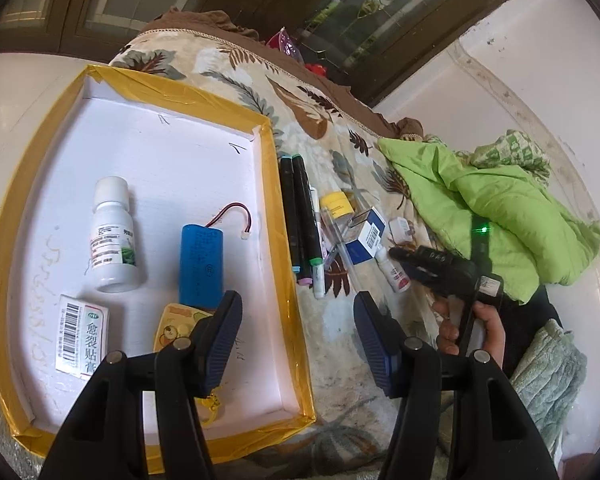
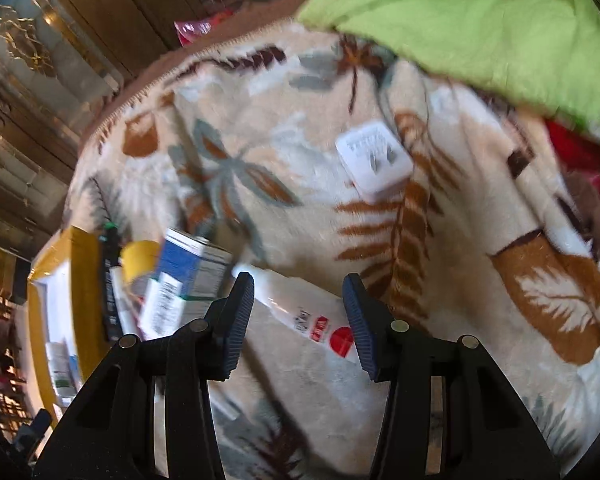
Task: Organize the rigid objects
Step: 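Grasp the white spray bottle with the right tool while the left tool grasps a blue-white box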
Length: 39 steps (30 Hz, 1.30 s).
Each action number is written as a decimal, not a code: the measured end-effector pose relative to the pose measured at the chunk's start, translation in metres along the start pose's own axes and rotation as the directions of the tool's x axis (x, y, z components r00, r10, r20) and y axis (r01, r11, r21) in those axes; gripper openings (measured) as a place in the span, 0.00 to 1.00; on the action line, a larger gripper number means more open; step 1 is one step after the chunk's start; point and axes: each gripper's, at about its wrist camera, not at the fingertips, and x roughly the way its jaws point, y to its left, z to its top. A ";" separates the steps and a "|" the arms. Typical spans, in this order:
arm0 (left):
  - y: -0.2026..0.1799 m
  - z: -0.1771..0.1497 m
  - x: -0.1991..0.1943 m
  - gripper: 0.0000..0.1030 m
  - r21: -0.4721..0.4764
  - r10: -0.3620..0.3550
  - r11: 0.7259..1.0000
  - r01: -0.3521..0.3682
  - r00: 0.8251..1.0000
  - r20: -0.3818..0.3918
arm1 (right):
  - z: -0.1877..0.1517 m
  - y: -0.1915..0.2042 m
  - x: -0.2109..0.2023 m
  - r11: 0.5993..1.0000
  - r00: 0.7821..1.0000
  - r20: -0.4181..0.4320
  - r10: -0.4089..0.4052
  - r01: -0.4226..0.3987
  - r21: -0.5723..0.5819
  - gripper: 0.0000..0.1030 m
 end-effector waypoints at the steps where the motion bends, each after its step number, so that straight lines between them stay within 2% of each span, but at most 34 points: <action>1: 0.000 0.000 0.000 0.57 0.001 -0.003 1.000 0.003 1.000 -0.001 | -0.001 0.000 0.004 1.000 1.000 -0.023 0.010 -0.010 -0.005 0.45; 3: -0.002 0.000 -0.001 0.57 0.002 -0.008 1.000 0.008 1.000 -0.001 | -0.006 0.004 0.008 0.999 0.998 -0.065 0.014 -0.016 -0.035 0.45; 6: -0.002 -0.001 -0.001 0.57 0.004 -0.004 1.000 0.004 1.000 0.001 | -0.011 0.010 0.008 0.998 0.997 -0.070 -0.037 0.033 -0.058 0.45; 10: -0.003 -0.003 -0.001 0.57 0.006 0.005 1.000 -0.005 1.000 -0.002 | -0.010 -0.006 0.005 1.000 0.996 -0.092 0.007 -0.004 0.029 0.36; 13: -0.009 -0.006 -0.001 0.57 0.020 0.017 1.000 -0.017 1.000 -0.007 | -0.019 -0.010 0.007 0.998 0.992 -0.119 0.036 -0.029 0.054 0.36; 18: -0.030 -0.013 0.001 0.61 0.063 0.056 0.996 -0.055 0.998 -0.012 | -0.027 -0.006 0.005 0.999 0.990 -0.138 0.002 0.004 0.041 0.36; 23: -0.058 -0.008 0.019 0.61 0.089 0.047 0.995 -0.040 0.996 -0.082 | -0.036 -0.029 -0.007 0.985 0.986 -0.156 0.065 -0.038 0.167 0.33; 29: -0.103 0.010 0.072 0.61 0.202 0.107 0.977 -0.074 0.982 -0.156 | -0.043 -0.051 -0.012 0.971 0.988 -0.132 0.084 -0.051 0.234 0.33; 32: -0.120 0.023 0.109 0.61 0.272 0.161 0.957 -0.105 0.968 -0.192 | -0.042 -0.059 -0.007 0.963 0.986 -0.124 0.114 -0.079 0.259 0.32; 35: -0.133 0.038 0.144 0.61 0.347 0.224 0.926 -0.148 0.956 -0.191 | -0.041 -0.063 -0.002 0.957 0.982 -0.122 0.140 -0.103 0.270 0.32; 39: -0.138 0.051 0.184 0.61 0.396 0.285 0.899 -0.187 0.936 -0.207 | -0.040 -0.068 0.000 0.952 0.981 -0.117 0.157 -0.119 0.282 0.31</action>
